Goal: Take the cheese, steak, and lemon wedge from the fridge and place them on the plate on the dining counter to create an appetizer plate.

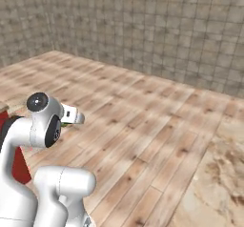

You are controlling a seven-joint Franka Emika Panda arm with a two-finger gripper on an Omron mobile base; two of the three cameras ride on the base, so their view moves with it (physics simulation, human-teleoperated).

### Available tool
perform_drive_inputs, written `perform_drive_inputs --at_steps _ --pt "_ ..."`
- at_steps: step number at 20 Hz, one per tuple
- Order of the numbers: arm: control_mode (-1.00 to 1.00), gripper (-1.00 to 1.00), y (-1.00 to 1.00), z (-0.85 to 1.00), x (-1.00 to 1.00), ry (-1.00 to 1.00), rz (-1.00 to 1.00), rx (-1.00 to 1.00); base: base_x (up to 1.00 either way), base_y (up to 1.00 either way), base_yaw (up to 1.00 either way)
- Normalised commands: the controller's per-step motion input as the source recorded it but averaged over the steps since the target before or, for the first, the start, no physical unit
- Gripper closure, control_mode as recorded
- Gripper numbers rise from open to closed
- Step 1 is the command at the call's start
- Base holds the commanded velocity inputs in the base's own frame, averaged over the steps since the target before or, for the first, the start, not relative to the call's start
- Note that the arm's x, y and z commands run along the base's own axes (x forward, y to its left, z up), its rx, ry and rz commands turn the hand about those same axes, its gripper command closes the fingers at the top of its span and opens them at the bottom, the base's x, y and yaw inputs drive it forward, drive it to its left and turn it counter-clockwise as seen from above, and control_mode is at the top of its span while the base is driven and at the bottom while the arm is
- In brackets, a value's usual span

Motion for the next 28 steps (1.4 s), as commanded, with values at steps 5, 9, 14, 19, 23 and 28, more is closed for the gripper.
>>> perform_drive_inputs --at_steps 5,9,14,19,23,28 --pt "1.0 1.0 0.0 0.0 0.0 0.0 0.0 0.0 1.0 -0.17 -0.37" --pt "1.0 1.0 0.0 0.0 0.0 0.0 0.0 0.0 1.0 0.0 -0.16" --pt "1.0 1.0 0.0 0.0 0.0 0.0 0.0 0.0 1.0 0.0 0.03" --pt "1.0 1.0 0.0 0.0 0.0 0.0 0.0 0.0 1.0 0.0 0.32" --pt "1.0 1.0 0.0 0.0 0.0 0.0 0.0 0.0 1.0 0.0 0.59" --pt "1.0 1.0 0.0 0.0 0.0 0.0 0.0 0.0 1.0 0.0 0.74"
